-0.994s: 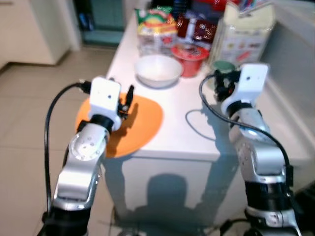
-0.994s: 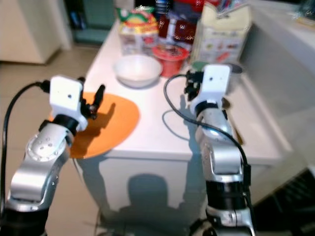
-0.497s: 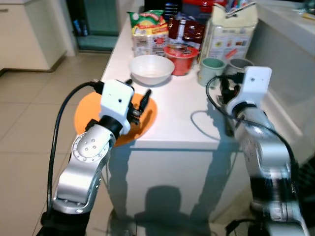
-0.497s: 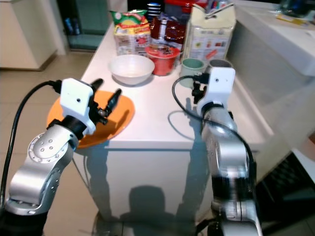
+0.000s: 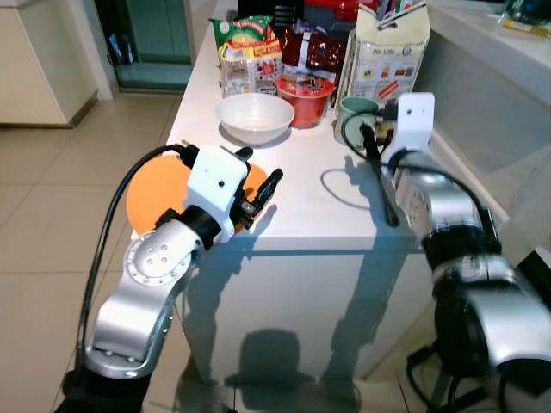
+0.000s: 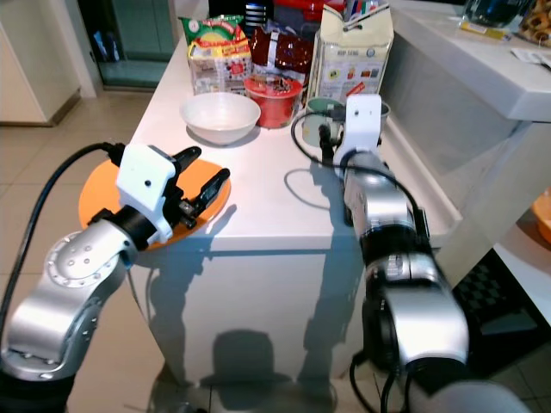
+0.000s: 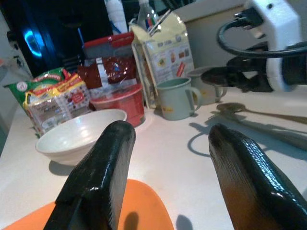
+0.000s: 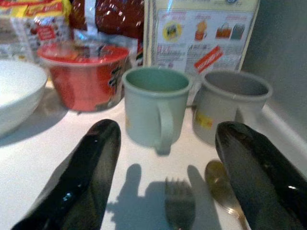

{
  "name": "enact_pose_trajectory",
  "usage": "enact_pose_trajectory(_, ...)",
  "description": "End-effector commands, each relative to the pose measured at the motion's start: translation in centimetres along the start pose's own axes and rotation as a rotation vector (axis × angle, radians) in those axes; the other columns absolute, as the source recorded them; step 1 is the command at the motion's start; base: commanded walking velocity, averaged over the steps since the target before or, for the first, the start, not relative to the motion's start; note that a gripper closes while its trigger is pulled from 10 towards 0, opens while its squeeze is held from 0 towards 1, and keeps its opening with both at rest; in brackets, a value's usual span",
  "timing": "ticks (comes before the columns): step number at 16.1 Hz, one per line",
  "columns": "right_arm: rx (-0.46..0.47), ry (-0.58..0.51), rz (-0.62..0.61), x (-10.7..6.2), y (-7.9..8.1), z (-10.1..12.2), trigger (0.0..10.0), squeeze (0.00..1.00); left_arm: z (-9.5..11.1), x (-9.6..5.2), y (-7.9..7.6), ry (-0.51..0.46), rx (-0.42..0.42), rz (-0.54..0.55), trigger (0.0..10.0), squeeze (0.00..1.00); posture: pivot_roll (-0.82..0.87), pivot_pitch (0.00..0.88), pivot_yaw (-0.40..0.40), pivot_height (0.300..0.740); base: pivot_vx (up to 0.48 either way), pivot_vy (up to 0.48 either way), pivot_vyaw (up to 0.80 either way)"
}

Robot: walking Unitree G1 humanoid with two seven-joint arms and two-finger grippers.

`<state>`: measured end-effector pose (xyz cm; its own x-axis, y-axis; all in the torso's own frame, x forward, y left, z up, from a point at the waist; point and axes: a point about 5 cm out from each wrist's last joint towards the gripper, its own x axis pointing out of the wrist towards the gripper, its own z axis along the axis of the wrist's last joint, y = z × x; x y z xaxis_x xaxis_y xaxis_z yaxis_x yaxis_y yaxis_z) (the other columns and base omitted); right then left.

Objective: Setting the table

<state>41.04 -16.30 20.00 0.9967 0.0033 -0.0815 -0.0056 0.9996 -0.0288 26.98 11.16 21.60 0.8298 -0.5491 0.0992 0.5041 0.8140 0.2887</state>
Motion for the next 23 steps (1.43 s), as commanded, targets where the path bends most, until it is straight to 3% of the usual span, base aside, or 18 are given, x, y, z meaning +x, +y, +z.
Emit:
enact_pose_trajectory(1,-0.022,-0.016,-0.035,0.3,-0.8,0.5,10.0,1.0,0.4,-0.2,-0.1,-0.002,0.004,-0.02,10.0,0.0,0.1,0.028,-0.047,0.74,0.0,0.0,0.0)
enact_pose_trajectory(3,-0.03,-0.025,-0.046,0.5,-1.2,0.9,10.0,1.0,0.6,-0.4,0.0,0.004,0.008,-0.017,10.0,0.0,0.11,0.044,-0.051,0.74,0.0,0.0,0.0)
enact_pose_trajectory(4,-0.036,-0.031,-0.055,0.6,-1.6,1.2,10.0,0.24,0.8,-0.9,0.0,0.01,0.011,-0.011,10.0,0.0,0.12,0.068,-0.055,0.74,0.0,0.0,0.0)
enact_pose_trajectory(5,-0.037,-0.031,-0.058,0.6,-1.7,1.2,10.0,0.24,0.9,-1.0,0.0,0.012,0.011,-0.01,10.0,0.0,0.12,0.073,-0.055,0.74,0.0,0.0,0.0)
enact_pose_trajectory(6,-0.037,-0.028,-0.063,0.6,-2.1,1.2,10.0,0.0,1.0,-1.4,0.0,0.016,0.014,-0.01,10.0,0.0,0.13,0.095,-0.058,0.74,0.0,0.0,0.0)
enact_pose_trajectory(8,-0.036,-0.031,-0.055,0.6,-2.5,1.3,10.0,0.0,1.3,-1.5,-0.1,0.026,0.026,-0.017,10.0,0.0,0.14,0.12,-0.058,0.74,0.0,0.0,0.0)
enact_pose_trajectory(9,0.008,-0.048,-0.021,0.6,-2.5,1.6,10.0,0.0,2.0,-1.8,-0.1,0.025,0.049,-0.023,10.0,0.0,0.14,0.149,-0.057,0.74,0.0,0.0,0.0)
enact_pose_trajectory(15,0.039,-0.104,0.124,0.7,-1.7,2.4,10.0,0.0,5.0,-2.6,0.5,-0.014,0.091,-0.012,10.0,0.0,0.17,0.227,-0.067,0.74,0.0,0.0,0.0)
enact_pose_trajectory(23,0.012,-0.159,0.126,0.8,-1.3,3.6,10.0,0.0,6.1,-3.7,0.5,0.019,0.1,-0.007,10.0,0.0,0.22,0.255,-0.078,0.74,0.0,0.0,0.0)
